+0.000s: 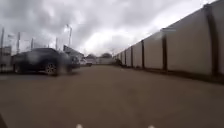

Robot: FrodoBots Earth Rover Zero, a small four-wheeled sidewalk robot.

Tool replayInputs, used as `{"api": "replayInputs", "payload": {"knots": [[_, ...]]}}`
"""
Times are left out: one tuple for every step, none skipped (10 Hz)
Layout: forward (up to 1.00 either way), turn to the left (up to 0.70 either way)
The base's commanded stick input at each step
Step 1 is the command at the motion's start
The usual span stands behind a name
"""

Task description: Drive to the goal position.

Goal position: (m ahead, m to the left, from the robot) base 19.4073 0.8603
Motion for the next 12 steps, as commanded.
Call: {"api": "replayInputs", "payload": {"knots": [[1.0, 0.02], [1.0, 0.02], [1.0, 0.02], [1.0, 0.02], [1.0, 0.02], [1.0, 0.02], [1.0, 0.02], [1.0, 0.02], [1.0, 0.02], [1.0, 0.02], [1.0, 0.02], [1.0, 0.02]]}}
